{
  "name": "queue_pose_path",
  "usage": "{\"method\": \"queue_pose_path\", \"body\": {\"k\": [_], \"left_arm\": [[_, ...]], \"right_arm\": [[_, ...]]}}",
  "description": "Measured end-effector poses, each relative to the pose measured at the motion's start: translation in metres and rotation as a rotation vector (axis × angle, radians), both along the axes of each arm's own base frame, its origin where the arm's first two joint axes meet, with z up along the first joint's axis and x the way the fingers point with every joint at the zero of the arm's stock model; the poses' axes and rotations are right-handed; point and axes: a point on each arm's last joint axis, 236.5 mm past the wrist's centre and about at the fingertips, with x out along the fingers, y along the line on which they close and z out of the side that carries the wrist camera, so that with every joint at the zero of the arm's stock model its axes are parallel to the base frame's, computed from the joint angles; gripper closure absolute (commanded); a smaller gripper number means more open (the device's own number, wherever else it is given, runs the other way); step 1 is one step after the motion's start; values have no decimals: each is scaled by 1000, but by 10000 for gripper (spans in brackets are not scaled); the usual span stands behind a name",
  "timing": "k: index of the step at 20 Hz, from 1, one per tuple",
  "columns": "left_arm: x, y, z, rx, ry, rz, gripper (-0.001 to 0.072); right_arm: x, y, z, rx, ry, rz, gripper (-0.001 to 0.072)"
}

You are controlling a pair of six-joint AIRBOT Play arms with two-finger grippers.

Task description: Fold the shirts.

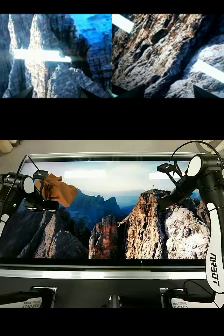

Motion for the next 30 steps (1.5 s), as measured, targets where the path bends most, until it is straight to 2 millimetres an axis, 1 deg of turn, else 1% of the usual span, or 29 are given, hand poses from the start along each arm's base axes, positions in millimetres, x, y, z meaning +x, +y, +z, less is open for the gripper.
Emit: {"method": "queue_pose_path", "body": {"k": [3, 4, 6, 9, 10, 13, 17, 18, 20, 22, 24, 26, 27, 28, 29, 30], "left_arm": [[1, 0, 0, -1, -3, -1, 51], [4, -1, 0, -3, -15, -4, 51], [16, -4, 0, -10, -60, -14, 51], [41, -10, 0, -30, -146, -29, 48], [49, -13, -1, -43, -174, -27, 30], [89, -21, -3, -88, -289, -18, 30], [156, 6, -13, -126, -352, 90, 29], [169, 14, -24, -150, -339, 137, 30], [187, 27, -51, -224, -310, 240, 29], [195, 29, -84, -315, -275, 332, 30], [200, 28, -111, -380, -256, 396, 30], [206, 29, -128, -418, -258, 434, 45], [208, 28, -134, -429, -261, 446, 176], [211, 26, -137, -442, -269, 451, 479], [214, 24, -138, -453, -278, 452, 676], [216, 22, -137, -464, -284, 453, 683]], "right_arm": [[0, 0, 0, 0, 0, 0, 65], [0, 0, 0, 0, 0, 0, 65], [1, 0, 0, 1, -5, -1, 65], [14, 1, 3, 5, -62, 9, 64], [21, 2, 5, 6, -92, 20, 64], [41, 4, 11, 9, -184, 41, 65], [64, 7, 21, 16, -287, 48, 66], [67, 7, 22, 16, -303, 50, 66], [71, 8, 24, 18, -322, 51, 66], [74, 8, 26, 20, -336, 51, 66], [76, 9, 26, 22, -344, 51, 66], [77, 10, 27, 25, -349, 51, 66], [78, 10, 27, 29, -352, 51, 67], [78, 12, 27, 35, -352, 51, 73], [78, 14, 28, 46, -353, 52, 101], [79, 17, 29, 58, -359, 53, 110]]}}
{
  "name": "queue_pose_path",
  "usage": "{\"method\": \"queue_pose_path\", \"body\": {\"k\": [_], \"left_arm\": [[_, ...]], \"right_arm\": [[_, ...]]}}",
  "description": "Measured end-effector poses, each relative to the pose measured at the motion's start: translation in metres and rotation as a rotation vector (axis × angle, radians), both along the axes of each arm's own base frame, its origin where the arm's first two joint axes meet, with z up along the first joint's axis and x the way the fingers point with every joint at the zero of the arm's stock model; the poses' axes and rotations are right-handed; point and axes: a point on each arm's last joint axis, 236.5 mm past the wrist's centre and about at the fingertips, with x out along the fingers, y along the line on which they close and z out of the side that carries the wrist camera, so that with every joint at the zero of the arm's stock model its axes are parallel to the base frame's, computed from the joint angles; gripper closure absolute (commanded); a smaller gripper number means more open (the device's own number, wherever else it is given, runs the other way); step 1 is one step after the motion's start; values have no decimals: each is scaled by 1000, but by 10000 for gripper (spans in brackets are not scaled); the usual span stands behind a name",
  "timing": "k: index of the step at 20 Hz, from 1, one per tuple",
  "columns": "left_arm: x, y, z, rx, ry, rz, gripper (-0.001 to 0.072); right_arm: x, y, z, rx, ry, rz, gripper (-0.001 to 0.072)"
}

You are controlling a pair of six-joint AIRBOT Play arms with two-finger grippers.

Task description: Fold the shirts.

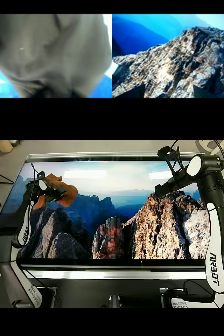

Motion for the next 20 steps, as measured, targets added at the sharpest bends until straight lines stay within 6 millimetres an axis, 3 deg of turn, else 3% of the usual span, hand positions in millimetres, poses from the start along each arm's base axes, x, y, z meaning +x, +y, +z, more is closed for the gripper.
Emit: {"method": "queue_pose_path", "body": {"k": [2, 3, 5, 7, 10, 12, 13, 15, 16, 18, 19, 20], "left_arm": [[5, -4, 14, -22, -33, -2, 684], [9, -8, 33, -27, -74, -22, 684], [14, -27, 93, -13, -193, -122, 684], [6, -54, 181, 55, -357, -270, 684], [-45, -116, 324, 139, -626, -469, 684], [-91, -158, 380, 151, -735, -576, 684], [-115, -183, 394, 142, -762, -637, 683], [-155, -232, 385, 102, -734, -757, 684], [-170, -256, 367, 80, -697, -812, 684], [-200, -309, 313, 17, -586, -905, 682], [-217, -337, 279, -20, -515, -943, 567], [-236, -362, 246, -46, -441, -981, 151]], "right_arm": [[1, 4, 8, 10, -27, 18, 109], [1, 4, 16, 4, -52, 33, 108], [2, 1, 42, -21, -127, 52, 107], [3, -9, 82, -61, -245, 53, 107], [-8, -16, 157, -76, -461, 39, 107], [-26, -21, 205, -77, -591, 27, 107], [-37, -23, 226, -77, -644, 22, 107], [-62, -26, 258, -75, -716, 16, 107], [-74, -28, 268, -76, -735, 14, 107], [-97, -31, 279, -78, -745, 11, 107], [-107, -33, 280, -80, -735, 11, 107], [-115, -34, 278, -84, -718, 10, 107]]}}
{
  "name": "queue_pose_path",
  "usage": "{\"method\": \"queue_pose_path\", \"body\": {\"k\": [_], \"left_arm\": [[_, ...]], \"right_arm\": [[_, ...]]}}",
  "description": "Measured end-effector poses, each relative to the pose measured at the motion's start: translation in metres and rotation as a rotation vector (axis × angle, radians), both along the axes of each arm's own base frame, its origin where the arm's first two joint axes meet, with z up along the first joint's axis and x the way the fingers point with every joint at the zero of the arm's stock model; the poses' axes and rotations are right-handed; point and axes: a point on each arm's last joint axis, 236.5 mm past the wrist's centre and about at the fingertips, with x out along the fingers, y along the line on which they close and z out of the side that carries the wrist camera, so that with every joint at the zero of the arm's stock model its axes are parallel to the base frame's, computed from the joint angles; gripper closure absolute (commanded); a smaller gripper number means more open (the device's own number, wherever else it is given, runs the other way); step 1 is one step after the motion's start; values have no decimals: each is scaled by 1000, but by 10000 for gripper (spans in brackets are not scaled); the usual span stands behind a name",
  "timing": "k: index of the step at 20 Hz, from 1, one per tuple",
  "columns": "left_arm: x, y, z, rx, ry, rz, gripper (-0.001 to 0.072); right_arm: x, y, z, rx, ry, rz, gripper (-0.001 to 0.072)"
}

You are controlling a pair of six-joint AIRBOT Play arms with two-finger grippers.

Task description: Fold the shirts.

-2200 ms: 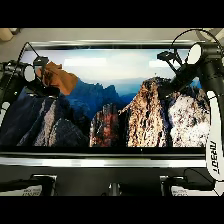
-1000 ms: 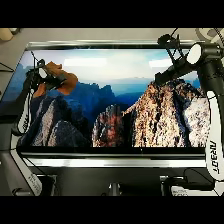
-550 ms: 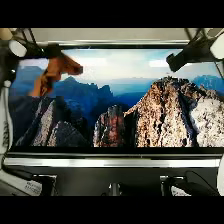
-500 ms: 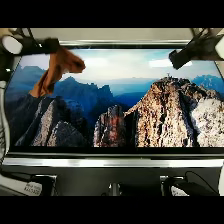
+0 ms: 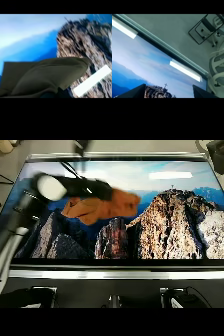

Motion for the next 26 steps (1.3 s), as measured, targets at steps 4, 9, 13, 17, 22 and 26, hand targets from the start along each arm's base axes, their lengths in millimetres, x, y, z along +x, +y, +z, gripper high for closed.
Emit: {"method": "queue_pose_path", "body": {"k": [4, 9, 13, 17, 22, 26], "left_arm": [[-64, -45, -84, 155, 154, -123, -13], [24, 72, -80, 515, -3, 87, -13], [82, 214, -99, 565, 177, 417, -13], [84, 298, -160, 430, 484, 602, -13], [83, 302, -221, 250, 678, 629, -13], [98, 278, -245, 171, 671, 604, 128]], "right_arm": [[-15, -2, -33, -13, 154, -5, 34], [-9, 16, -153, -6, 597, 49, 35], [-7, 49, -267, 65, 936, 145, 32], [-25, 83, -345, 157, 1169, 262, 2], [-34, 96, -397, 207, 1282, 308, 2], [-39, 104, -420, 204, 1337, 329, 1]]}}
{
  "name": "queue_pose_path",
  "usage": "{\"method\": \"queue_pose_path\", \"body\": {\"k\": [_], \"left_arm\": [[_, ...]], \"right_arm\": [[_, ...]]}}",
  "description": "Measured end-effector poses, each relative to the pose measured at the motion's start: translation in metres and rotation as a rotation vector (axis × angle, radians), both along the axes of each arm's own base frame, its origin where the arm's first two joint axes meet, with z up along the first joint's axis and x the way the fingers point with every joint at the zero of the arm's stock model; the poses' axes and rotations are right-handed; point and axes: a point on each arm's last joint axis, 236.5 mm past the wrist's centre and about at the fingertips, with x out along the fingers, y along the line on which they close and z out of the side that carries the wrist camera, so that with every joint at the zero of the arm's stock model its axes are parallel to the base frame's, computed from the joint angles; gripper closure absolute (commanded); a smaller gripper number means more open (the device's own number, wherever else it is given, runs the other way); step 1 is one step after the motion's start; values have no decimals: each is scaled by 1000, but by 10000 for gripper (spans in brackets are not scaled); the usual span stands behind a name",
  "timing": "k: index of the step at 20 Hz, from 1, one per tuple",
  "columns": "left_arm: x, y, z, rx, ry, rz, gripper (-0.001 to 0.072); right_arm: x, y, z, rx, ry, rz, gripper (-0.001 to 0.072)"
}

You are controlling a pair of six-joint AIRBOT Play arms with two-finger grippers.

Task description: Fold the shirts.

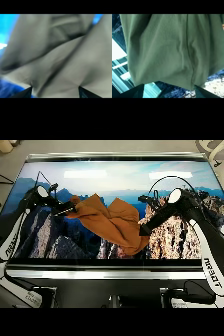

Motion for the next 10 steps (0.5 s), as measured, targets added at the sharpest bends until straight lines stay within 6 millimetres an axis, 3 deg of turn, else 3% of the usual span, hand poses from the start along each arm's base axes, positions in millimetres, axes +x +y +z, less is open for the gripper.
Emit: {"method": "queue_pose_path", "body": {"k": [1, 2, 9, 10], "left_arm": [[4, -5, -4, -10, -11, 2, 497], [7, -7, -6, -12, -23, 3, 671], [16, -18, 3, -24, -81, -32, 683], [16, -19, 6, -24, -85, -39, 682]], "right_arm": [[-3, 4, -5, -3, 13, 15, 1], [-6, 9, -11, -9, 18, 34, 1], [-32, 47, -41, -51, 22, 168, 10], [-35, 51, -46, -59, 25, 184, 102]]}}
